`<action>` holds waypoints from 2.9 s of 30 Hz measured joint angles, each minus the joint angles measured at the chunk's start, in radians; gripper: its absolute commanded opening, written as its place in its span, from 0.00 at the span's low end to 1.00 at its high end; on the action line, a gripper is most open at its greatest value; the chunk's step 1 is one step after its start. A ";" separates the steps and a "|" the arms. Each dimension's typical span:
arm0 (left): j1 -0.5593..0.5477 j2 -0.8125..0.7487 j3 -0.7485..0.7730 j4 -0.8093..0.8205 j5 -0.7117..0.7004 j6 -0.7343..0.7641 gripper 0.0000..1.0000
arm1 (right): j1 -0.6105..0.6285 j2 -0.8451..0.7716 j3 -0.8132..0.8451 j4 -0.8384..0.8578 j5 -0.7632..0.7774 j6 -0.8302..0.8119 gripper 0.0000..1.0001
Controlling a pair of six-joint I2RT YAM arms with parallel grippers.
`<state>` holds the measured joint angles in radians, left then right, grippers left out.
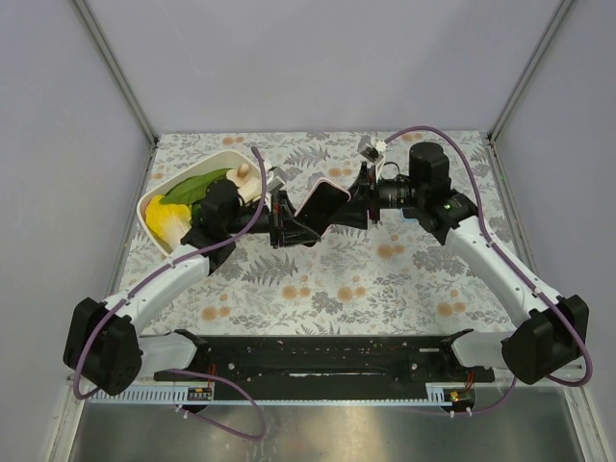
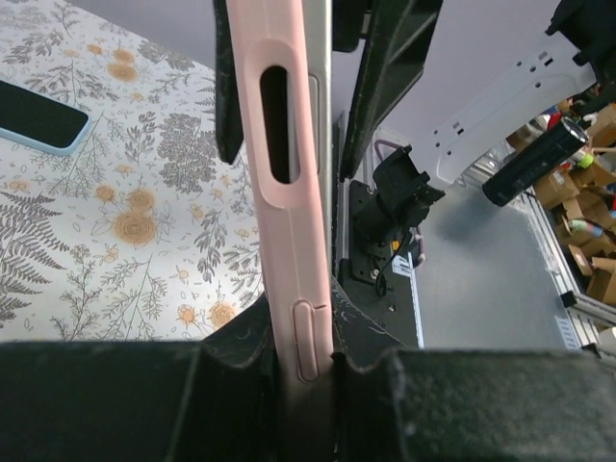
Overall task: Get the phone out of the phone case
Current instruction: Remove the phone case from the phone.
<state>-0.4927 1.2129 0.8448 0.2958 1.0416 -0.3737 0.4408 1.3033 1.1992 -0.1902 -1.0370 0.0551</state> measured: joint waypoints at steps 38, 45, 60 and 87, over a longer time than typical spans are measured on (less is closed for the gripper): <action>-0.011 -0.001 -0.009 -0.077 -0.015 0.118 0.49 | 0.001 0.028 0.074 -0.013 -0.103 0.049 0.00; -0.033 0.000 0.026 -0.130 0.005 0.158 0.33 | 0.007 0.053 0.130 -0.172 -0.103 -0.078 0.00; -0.066 0.031 0.046 -0.190 0.014 0.197 0.40 | 0.024 0.058 0.138 -0.271 -0.074 -0.171 0.00; -0.058 0.018 0.028 -0.125 0.037 0.146 0.00 | 0.027 0.018 0.101 -0.079 -0.004 -0.019 0.66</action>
<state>-0.5510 1.2312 0.8726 0.1707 1.0790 -0.2272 0.4675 1.3209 1.3003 -0.2687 -1.0409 0.0360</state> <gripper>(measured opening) 0.181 0.656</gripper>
